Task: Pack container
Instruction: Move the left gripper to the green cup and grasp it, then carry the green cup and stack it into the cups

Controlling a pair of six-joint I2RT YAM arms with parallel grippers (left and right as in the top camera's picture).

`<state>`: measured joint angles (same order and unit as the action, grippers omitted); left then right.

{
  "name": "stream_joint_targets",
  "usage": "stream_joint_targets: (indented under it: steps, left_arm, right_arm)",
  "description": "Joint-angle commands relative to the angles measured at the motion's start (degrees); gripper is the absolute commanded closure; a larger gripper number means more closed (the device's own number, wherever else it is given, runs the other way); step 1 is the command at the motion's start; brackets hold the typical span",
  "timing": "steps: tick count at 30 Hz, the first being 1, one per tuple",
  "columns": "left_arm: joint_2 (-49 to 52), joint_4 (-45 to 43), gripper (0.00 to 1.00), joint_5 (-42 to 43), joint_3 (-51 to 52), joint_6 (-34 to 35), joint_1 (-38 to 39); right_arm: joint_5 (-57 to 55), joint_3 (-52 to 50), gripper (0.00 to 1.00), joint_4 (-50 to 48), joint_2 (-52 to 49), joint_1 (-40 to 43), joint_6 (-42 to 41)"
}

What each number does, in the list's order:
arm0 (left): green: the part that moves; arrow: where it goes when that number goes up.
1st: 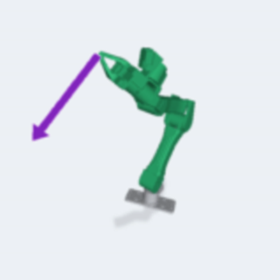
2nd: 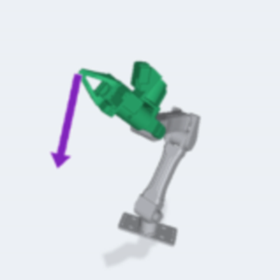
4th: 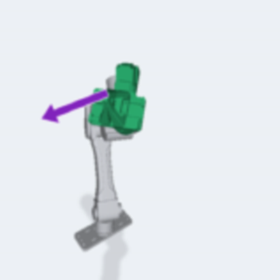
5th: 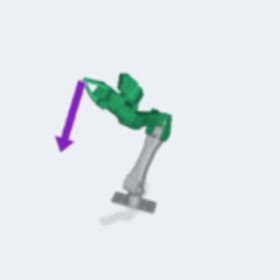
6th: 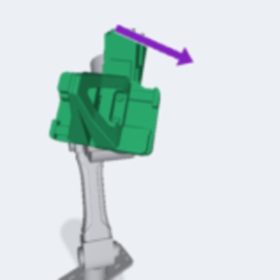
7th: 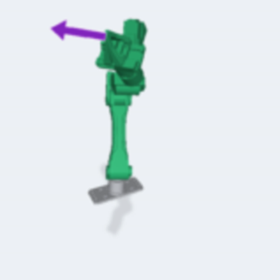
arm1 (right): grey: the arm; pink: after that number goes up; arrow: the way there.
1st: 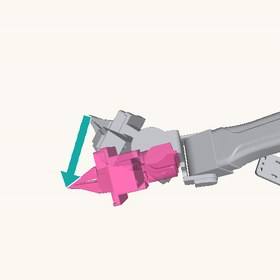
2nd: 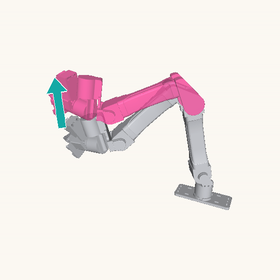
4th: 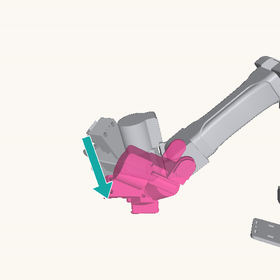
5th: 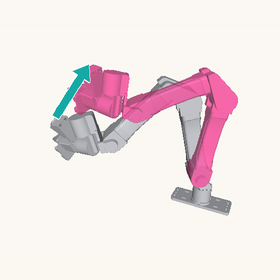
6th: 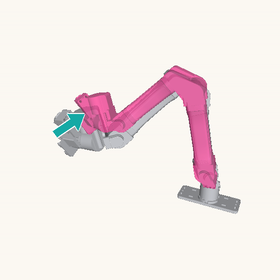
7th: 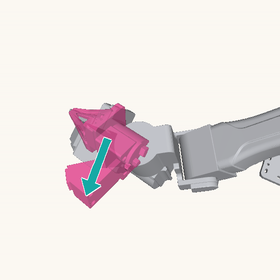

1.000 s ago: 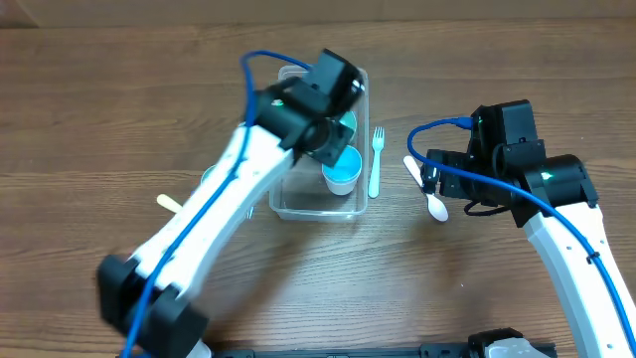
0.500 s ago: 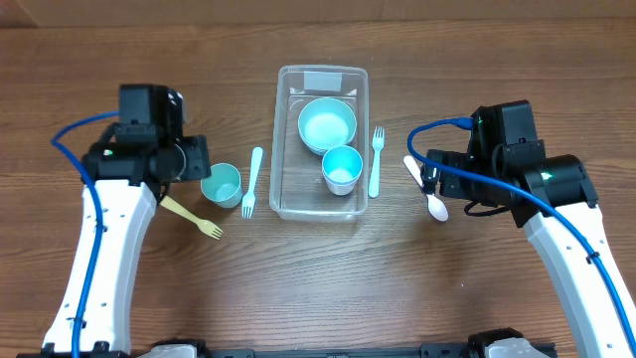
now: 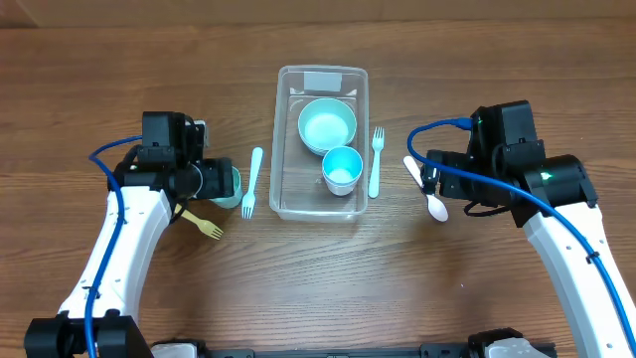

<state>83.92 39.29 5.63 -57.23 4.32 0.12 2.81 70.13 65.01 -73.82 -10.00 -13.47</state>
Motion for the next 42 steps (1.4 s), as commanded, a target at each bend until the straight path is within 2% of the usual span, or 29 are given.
stream_joint_targets:
  steps: [1, 7, 9, 10, 11, 13, 14, 18, 25, 31, 36, 39, 42]
  left_arm:
    - [1.20, -2.36, 0.12, 1.46, 2.19, -0.87, -0.22]
    - [6.91, -7.04, 0.13, 1.49, 2.45, -0.46, -0.20]
    - [9.94, -8.76, 0.19, 1.49, 2.45, -0.09, -0.20]
    - [11.15, -9.70, 0.27, 1.51, 2.43, 0.63, -0.20]
    - [11.47, -10.14, 0.43, 1.51, 2.43, 1.16, -0.20]
    - [11.52, -10.64, 0.85, 1.49, 2.05, 2.16, -0.20]
    - [11.52, -10.54, 0.96, 1.49, 1.44, 2.16, -0.20]
    - [9.38, -7.91, 0.96, 1.42, -2.56, 2.14, -0.20]
    - [-0.39, -0.92, 0.96, -0.26, -12.61, 2.12, -0.20]
    - [-8.02, 3.76, 0.96, 2.10, -14.43, 2.12, 1.33]
    - [-10.95, 3.78, 0.96, 2.08, -14.62, 1.92, 10.08]
    - [-9.46, 2.69, 0.96, 1.86, -14.62, 2.16, 17.62]
    - [-7.28, 1.38, 0.96, 1.29, -14.62, 3.74, 21.70]
  right_arm:
    - [0.24, 0.00, 0.00, -0.39, 0.46, 0.11, 0.00]
    - [0.26, 0.00, 0.00, -0.39, 0.46, 0.11, 0.00]
    - [0.24, 0.00, 0.00, -0.37, 0.46, 0.11, 0.00]
    - [0.24, 0.00, 0.00, -0.39, 0.46, 0.11, 0.00]
    - [0.26, 0.00, 0.00, -0.39, 0.46, 0.11, 0.00]
    - [0.24, 0.00, 0.00, -0.39, 0.46, 0.11, 0.00]
    - [0.26, 0.00, 0.00, -0.39, 0.46, 0.11, 0.00]
    - [0.24, 0.00, 0.00, -0.39, 0.46, 0.11, 0.00]
    - [0.24, 0.00, 0.00, -0.39, 0.46, 0.11, 0.00]
    - [0.24, 0.00, 0.00, -0.39, 0.46, 0.11, 0.00]
    - [0.26, 0.00, 0.00, -0.39, 0.46, 0.11, 0.00]
    - [0.24, 0.00, 0.00, -0.39, 0.46, 0.11, 0.00]
    - [0.24, 0.00, 0.00, -0.39, 0.46, 0.11, 0.00]
